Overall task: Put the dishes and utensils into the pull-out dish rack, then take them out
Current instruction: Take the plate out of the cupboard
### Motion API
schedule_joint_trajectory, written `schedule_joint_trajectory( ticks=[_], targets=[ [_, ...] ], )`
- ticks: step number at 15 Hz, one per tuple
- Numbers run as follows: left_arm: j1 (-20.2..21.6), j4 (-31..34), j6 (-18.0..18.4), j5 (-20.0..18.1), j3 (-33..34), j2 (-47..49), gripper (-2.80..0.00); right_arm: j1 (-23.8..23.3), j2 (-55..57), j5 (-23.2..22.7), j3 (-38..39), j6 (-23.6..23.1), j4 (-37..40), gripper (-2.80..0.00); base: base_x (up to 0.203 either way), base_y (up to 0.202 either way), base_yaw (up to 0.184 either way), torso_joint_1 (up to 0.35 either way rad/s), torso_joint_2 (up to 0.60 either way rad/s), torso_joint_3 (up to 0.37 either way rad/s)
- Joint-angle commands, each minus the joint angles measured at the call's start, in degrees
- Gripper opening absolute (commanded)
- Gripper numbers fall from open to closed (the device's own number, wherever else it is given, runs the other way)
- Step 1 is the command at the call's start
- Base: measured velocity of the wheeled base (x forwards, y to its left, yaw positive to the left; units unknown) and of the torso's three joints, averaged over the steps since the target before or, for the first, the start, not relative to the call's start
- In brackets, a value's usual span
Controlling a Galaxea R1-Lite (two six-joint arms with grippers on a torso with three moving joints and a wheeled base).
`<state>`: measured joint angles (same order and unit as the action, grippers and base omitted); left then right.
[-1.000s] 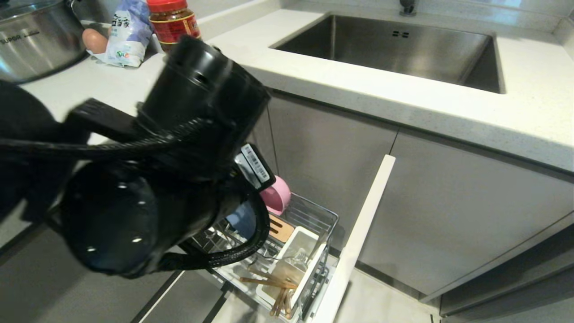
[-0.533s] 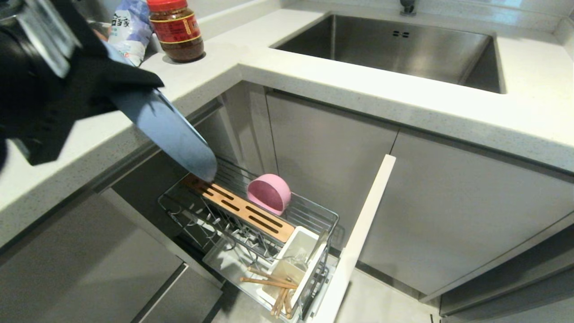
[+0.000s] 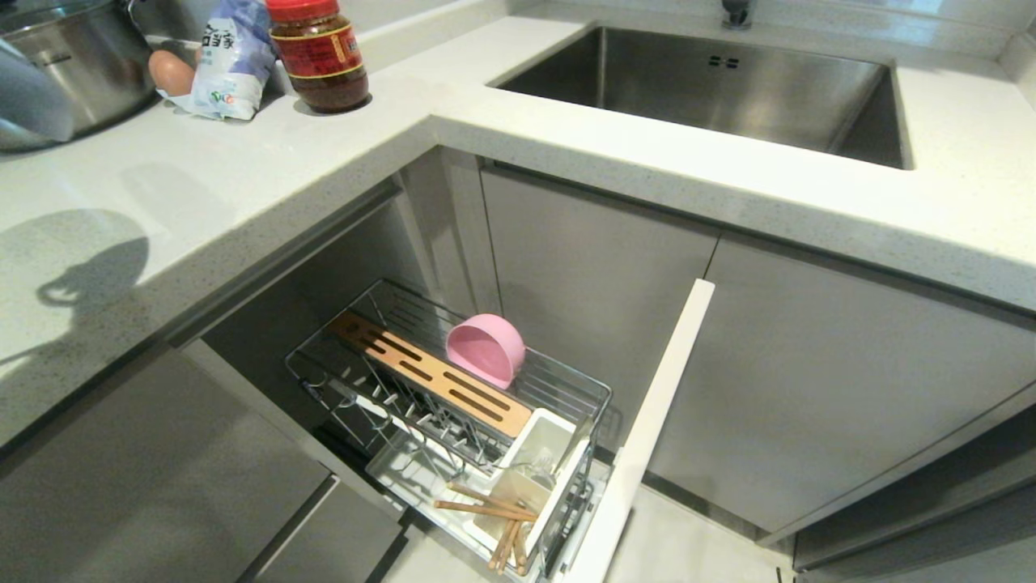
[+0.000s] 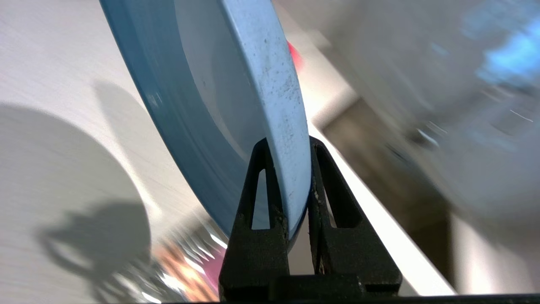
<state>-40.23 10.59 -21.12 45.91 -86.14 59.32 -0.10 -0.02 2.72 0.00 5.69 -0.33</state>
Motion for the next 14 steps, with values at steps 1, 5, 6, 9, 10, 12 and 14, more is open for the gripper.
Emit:
schedule_joint_trajectory(
  ticks=[1,5,6,9,10,12,14],
  targets=[
    [11.1,0.1,4.2,0.3,0.0,-0.8,-2.80,0.1,-0.2,0.0,0.0,0.0,0.0,-2.80,0.000,0.000,0.000,0.000,0.00,0.000],
    [20.2,12.9,10.8,1.0,1.9,1.4,-2.80,0.0,-0.2,0.0,0.0,0.0,0.0,-2.80,0.000,0.000,0.000,0.000,0.00,0.000],
    [22.5,18.5,11.0,1.0,0.9,3.4,-2.80,0.0,-0.2,0.0,0.0,0.0,0.0,-2.80,0.000,0.000,0.000,0.000,0.00,0.000],
    [27.0,36.5,11.3,1.0,-7.1,10.1,-2.80,0.9,-0.2,0.0,0.0,0.0,0.0,-2.80,0.000,0.000,0.000,0.000,0.00,0.000],
    [28.3,41.4,11.3,1.0,-9.6,12.4,-2.80,0.6,-0.2,0.0,0.0,0.0,0.0,-2.80,0.000,0.000,0.000,0.000,0.00,0.000],
    [29.7,46.7,11.5,1.2,-14.1,16.5,-2.80,0.1,-0.2,0.0,0.0,0.0,0.0,-2.80,0.000,0.000,0.000,0.000,0.00,0.000],
    [29.8,50.2,13.9,3.6,-18.8,19.9,-2.80,0.0,-0.2,0.0,0.0,0.0,0.0,-2.80,0.000,0.000,0.000,0.000,0.00,0.000]
  ],
)
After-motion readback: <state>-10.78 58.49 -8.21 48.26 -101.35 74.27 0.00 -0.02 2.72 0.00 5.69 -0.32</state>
